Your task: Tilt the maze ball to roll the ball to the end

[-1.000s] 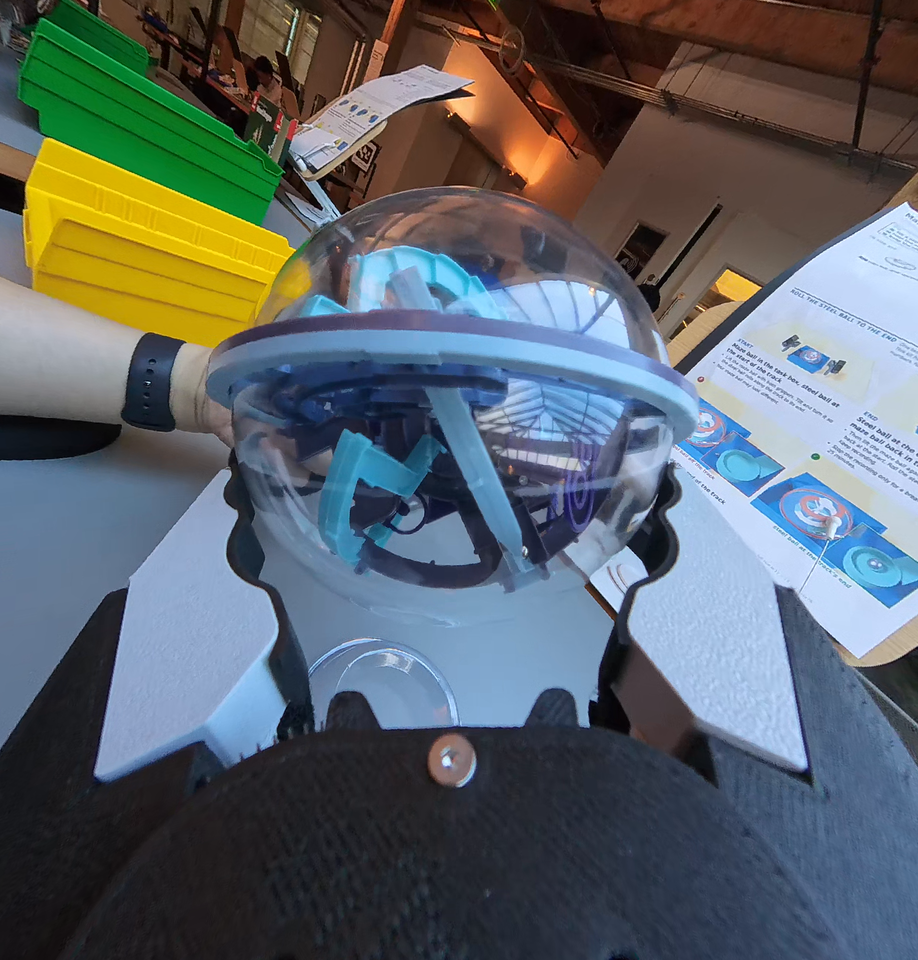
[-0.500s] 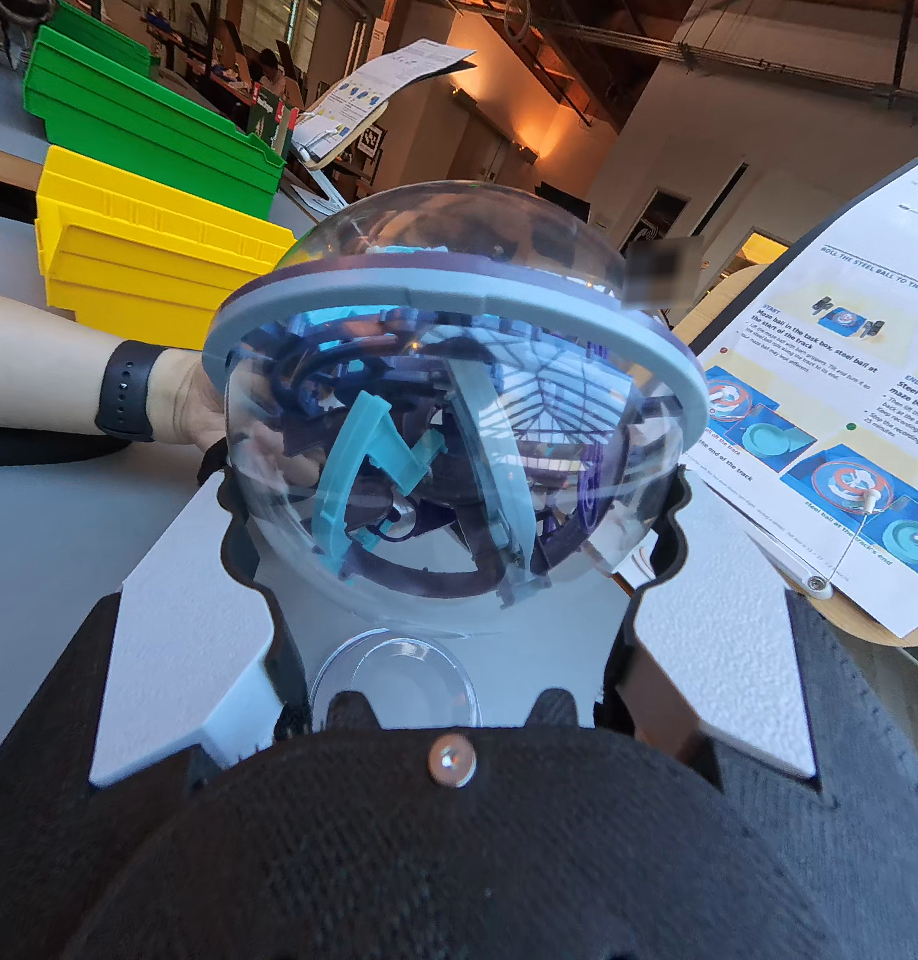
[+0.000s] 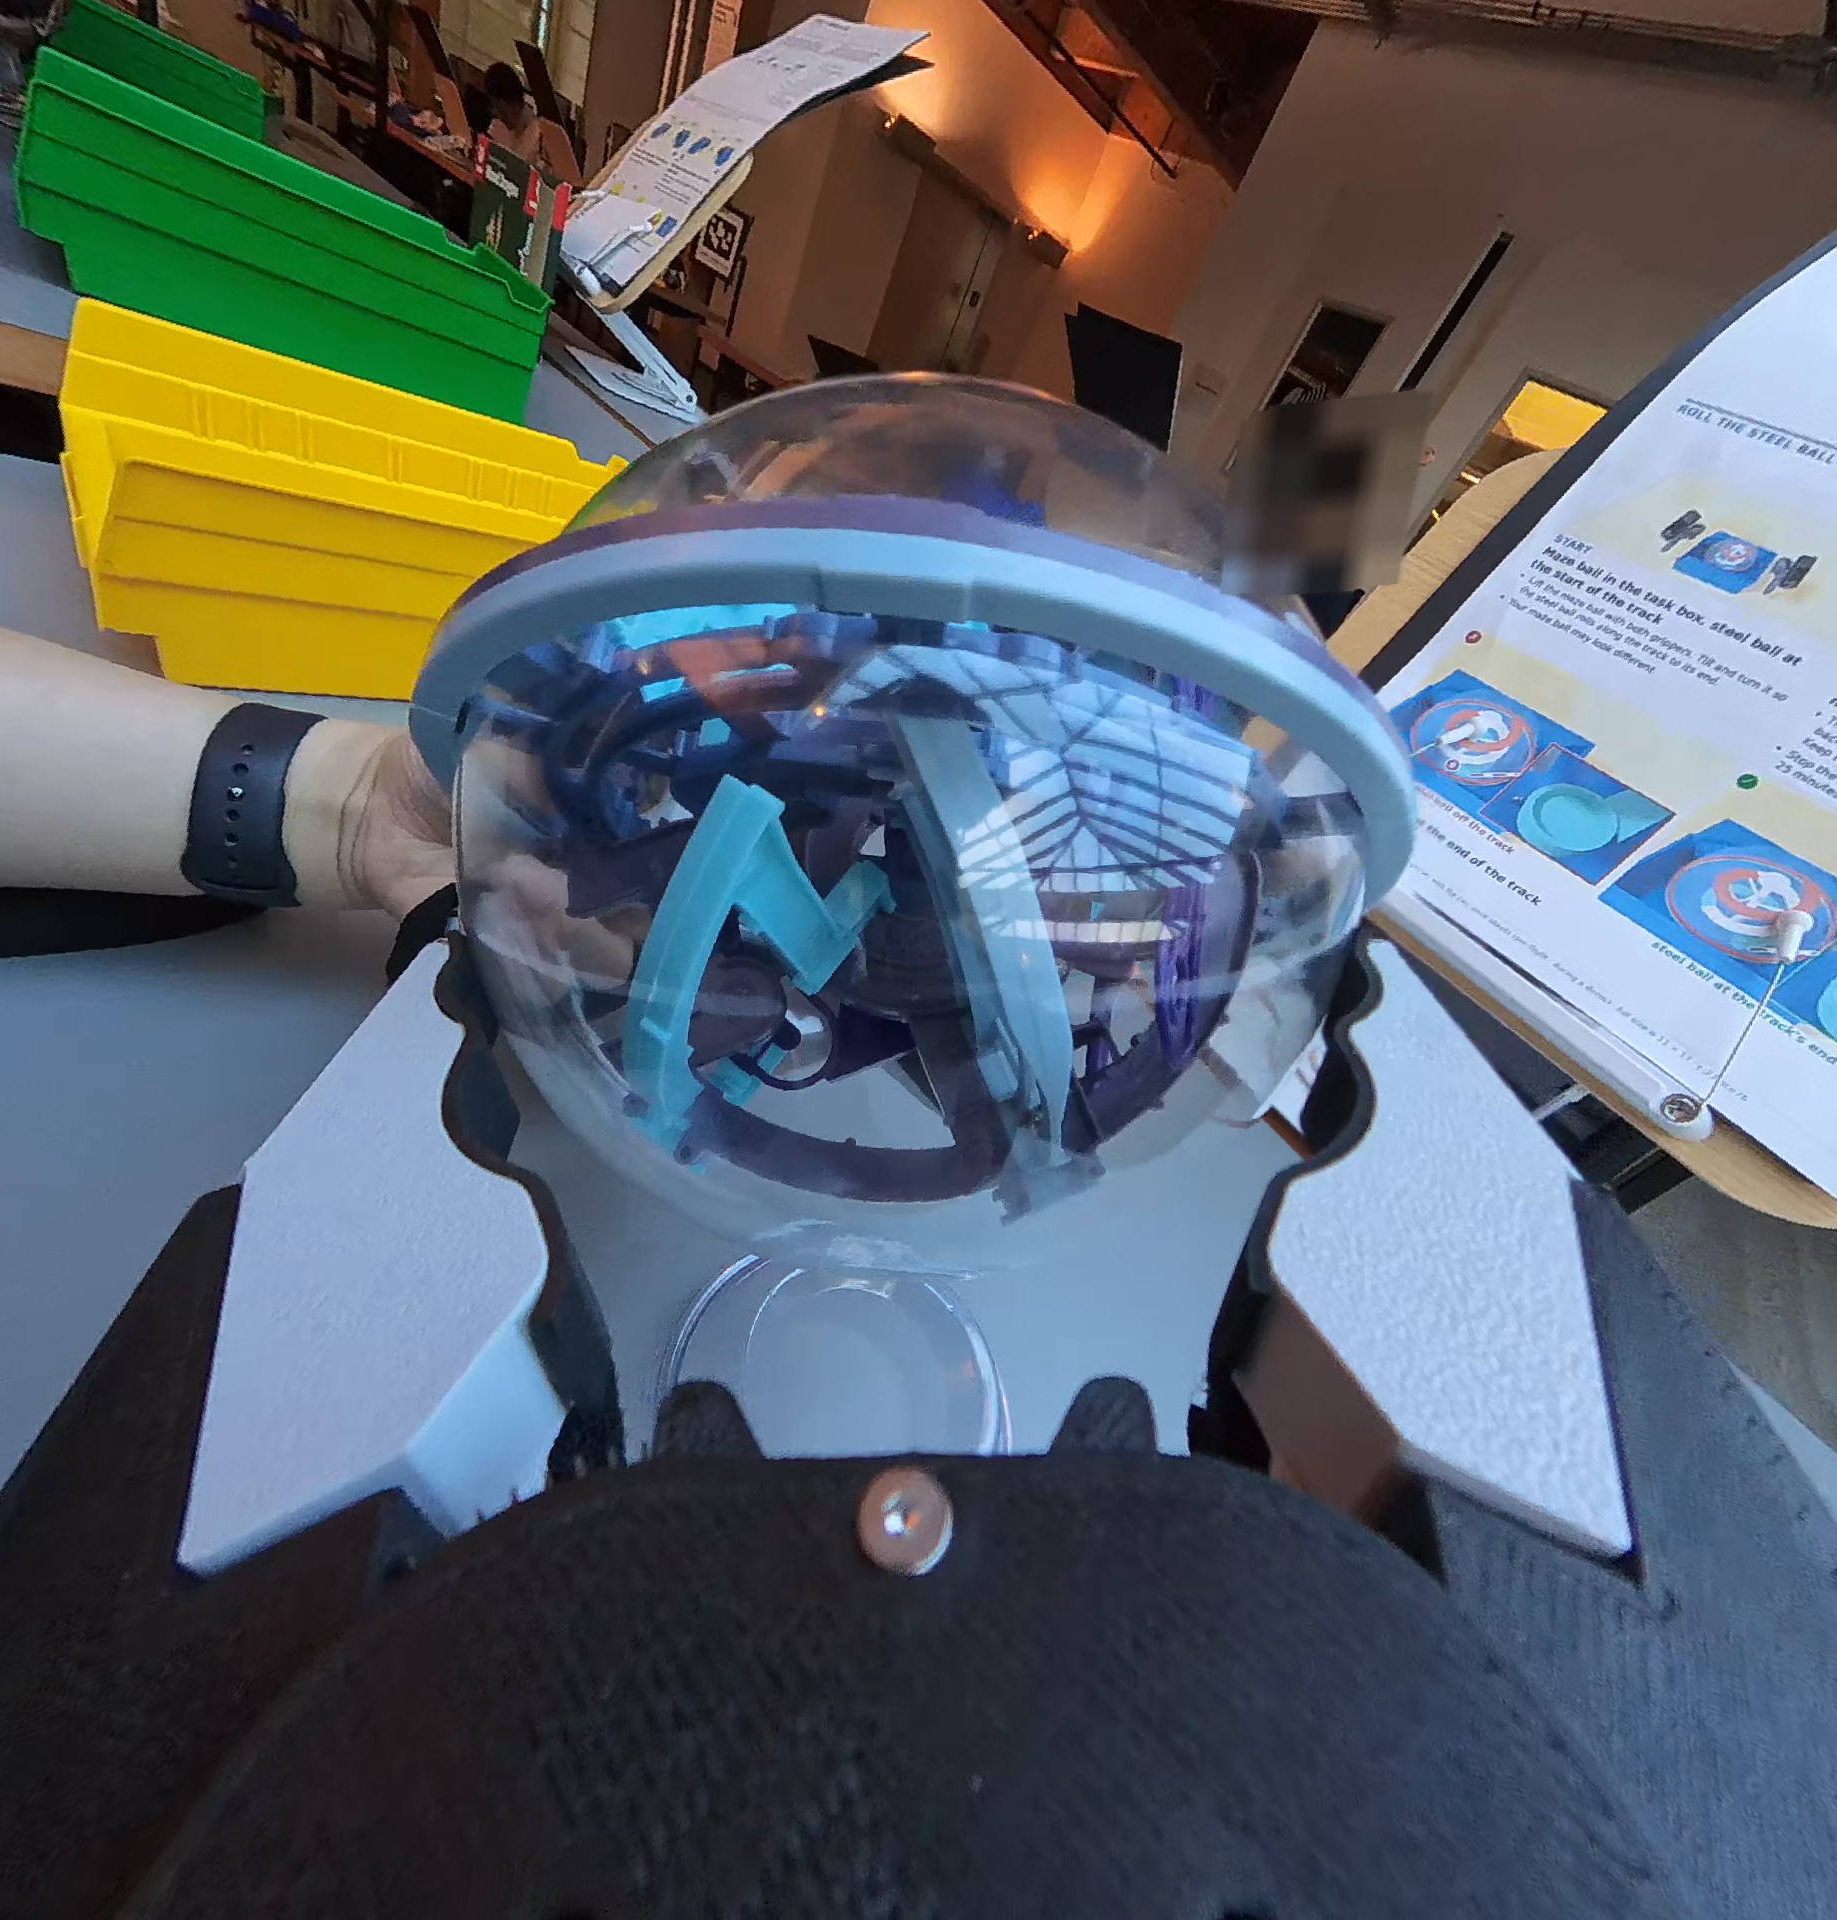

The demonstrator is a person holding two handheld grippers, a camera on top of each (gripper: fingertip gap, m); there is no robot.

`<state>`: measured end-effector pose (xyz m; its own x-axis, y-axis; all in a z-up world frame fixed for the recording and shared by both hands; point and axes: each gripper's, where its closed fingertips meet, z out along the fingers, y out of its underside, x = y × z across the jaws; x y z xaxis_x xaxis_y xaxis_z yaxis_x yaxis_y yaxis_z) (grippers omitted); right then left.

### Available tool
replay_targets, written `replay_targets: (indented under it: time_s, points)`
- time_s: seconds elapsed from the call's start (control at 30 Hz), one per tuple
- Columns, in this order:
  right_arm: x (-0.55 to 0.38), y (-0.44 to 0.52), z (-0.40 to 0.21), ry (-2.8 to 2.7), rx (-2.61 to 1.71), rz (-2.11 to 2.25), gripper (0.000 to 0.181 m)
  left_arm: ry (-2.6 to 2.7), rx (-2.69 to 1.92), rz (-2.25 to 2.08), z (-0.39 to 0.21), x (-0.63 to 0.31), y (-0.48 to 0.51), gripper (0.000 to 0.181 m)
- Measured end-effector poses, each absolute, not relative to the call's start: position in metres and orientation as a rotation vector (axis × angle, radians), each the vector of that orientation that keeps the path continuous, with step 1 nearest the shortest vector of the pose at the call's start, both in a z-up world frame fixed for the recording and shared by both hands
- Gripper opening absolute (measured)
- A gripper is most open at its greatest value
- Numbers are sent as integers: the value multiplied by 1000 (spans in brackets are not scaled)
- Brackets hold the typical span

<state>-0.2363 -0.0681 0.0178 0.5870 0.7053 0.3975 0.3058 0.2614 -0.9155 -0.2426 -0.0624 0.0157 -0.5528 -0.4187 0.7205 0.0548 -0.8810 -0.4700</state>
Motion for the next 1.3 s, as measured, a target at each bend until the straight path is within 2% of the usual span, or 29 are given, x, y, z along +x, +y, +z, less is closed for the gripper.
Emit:
replay_targets:
  time_s: [1.3]
  points:
    - [-229, -60, 13, -964, -1356, 490, 156, 370, -1345, -2543, 6, -234, -54, 158]
